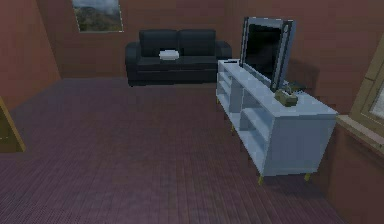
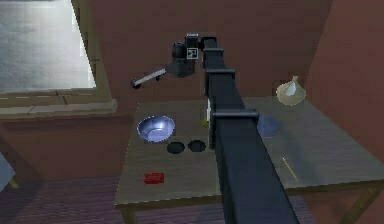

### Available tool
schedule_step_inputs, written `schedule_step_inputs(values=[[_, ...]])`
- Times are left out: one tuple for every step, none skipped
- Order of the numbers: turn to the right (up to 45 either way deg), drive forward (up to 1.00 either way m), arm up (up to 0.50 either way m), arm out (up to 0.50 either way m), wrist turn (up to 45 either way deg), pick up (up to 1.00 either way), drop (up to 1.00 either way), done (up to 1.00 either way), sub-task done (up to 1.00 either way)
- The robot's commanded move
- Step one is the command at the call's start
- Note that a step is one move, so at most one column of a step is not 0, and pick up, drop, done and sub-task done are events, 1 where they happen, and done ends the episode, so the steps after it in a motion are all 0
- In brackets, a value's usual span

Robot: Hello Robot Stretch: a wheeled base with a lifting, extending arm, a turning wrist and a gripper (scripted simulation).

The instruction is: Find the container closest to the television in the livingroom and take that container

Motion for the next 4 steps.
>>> schedule_step_inputs(values=[[0.0,0.0,0.0,0.0,12.0,0.0,0.0,0.0,0.0],[0.0,0.0,-0.28,0.0,0.0,0.0,0.0,0.0,0.0],[0.0,0.0,0.0,0.0,0.0,1.0,0.0,0.0,0.0],[0.0,0.0,0.1,0.0,0.0,0.0,0.0,0.0,0.0]])
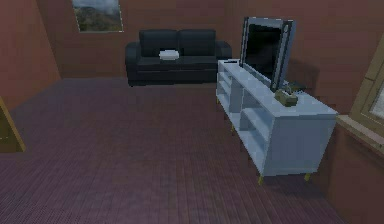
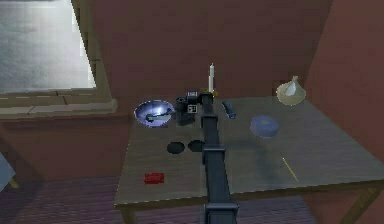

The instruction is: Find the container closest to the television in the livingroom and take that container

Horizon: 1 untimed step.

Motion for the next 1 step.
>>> schedule_step_inputs(values=[[0.0,0.0,0.0,0.0,0.0,0.0,0.0,1.0,0.0]])
